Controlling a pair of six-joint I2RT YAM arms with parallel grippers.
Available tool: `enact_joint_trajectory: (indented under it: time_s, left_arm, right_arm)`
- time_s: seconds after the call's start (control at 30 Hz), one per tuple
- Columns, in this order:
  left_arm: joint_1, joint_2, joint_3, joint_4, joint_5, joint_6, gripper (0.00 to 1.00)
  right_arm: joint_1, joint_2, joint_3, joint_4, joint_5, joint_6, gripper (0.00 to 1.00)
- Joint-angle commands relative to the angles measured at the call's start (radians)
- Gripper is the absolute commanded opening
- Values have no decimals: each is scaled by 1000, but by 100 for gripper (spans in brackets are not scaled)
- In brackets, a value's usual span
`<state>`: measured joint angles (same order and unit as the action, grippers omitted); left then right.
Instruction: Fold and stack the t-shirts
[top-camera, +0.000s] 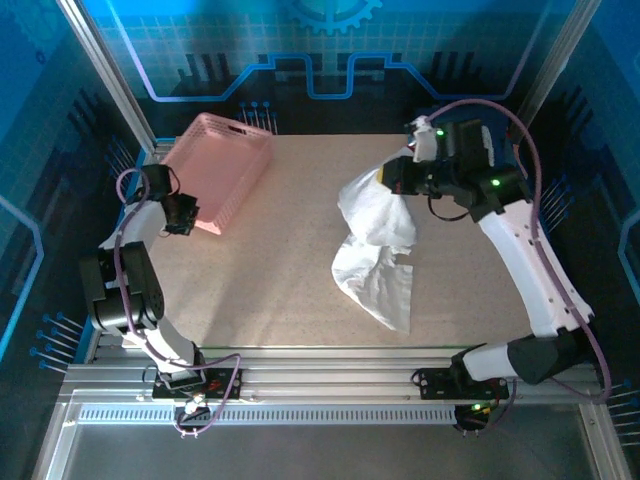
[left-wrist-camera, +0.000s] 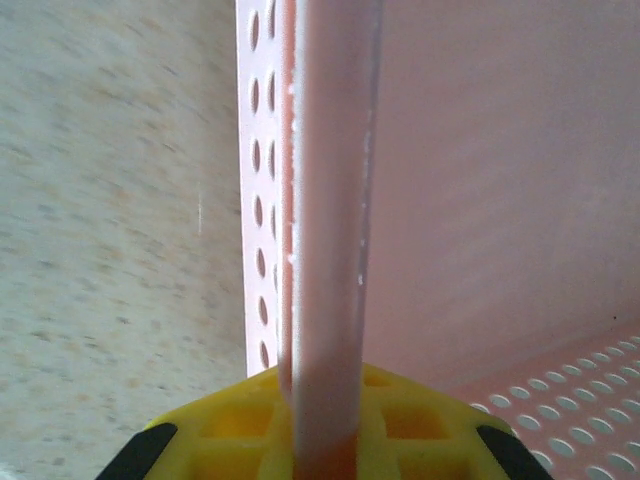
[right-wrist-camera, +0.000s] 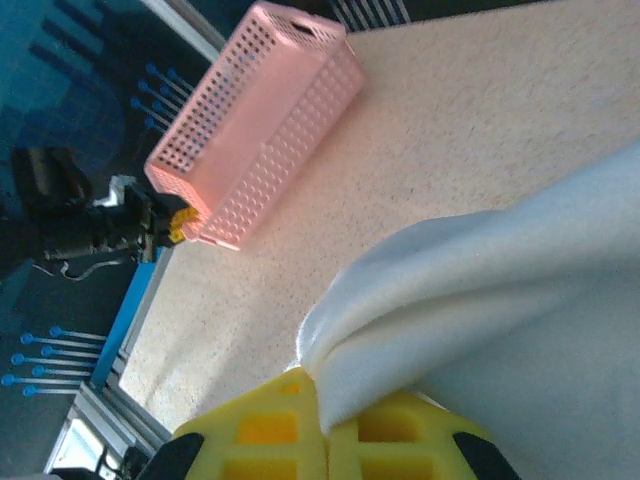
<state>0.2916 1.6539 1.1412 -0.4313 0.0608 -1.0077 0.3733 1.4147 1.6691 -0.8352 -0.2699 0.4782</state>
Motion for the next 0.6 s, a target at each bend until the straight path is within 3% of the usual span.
enact_joint_trajectory:
  time_s: [0.0,0.27,0.5,0.53,0.57]
  left_arm:
    - [41,-54,-12,19,-84,-73,0]
    - [52,42,71,22,-134,-171,0]
    - [50,136,93,134,-55,-163,0]
    - [50,142,95,147,-38,-156,10]
    - [50,145,97,159,-19,-148,28]
  right_arm:
    - [63,100,48,21,28,-30,0]
    - [144,370,257,-69,72,-127,0]
    - [179,578,430,-142,31,-169,7]
    - [179,596,451,-140,21,-168,12]
    - [177,619,481,-143,11,-173,21]
